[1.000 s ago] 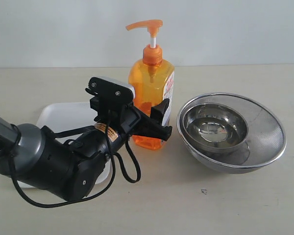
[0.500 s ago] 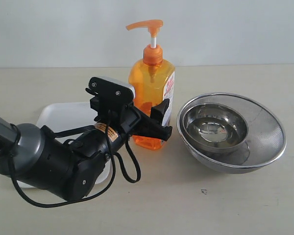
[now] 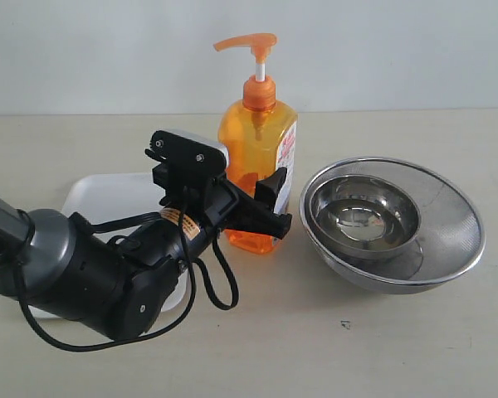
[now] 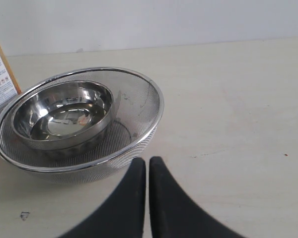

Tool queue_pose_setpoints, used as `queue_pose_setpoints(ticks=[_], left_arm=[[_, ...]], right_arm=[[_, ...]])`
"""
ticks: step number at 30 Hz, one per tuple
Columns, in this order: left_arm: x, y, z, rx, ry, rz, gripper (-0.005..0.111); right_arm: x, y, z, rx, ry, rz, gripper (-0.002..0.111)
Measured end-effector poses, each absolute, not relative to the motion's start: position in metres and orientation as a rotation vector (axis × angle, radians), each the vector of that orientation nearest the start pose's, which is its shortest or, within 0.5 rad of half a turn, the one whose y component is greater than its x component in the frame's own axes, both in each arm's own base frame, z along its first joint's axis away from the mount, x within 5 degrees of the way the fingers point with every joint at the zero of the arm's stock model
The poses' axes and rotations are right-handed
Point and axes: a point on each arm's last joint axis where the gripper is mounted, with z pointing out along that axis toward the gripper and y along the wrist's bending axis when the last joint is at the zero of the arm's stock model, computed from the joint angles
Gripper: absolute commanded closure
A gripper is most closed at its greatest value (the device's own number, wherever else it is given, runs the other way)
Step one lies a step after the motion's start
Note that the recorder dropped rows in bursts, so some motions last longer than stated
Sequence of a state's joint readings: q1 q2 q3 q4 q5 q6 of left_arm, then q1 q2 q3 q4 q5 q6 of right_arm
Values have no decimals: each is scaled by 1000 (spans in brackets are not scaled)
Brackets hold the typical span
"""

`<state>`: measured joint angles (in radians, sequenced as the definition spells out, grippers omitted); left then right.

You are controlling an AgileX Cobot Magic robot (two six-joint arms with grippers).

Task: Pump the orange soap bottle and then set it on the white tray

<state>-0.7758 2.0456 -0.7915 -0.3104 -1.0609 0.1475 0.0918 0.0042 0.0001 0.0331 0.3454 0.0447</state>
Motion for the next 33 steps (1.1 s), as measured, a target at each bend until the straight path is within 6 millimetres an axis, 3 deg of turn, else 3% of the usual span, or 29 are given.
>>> queue_pose_setpoints(ticks=[33], left_arm=[[280,-241,123,423,1659,-380,102]], right_arm=[[53,6,182,-22,1835,128,109]])
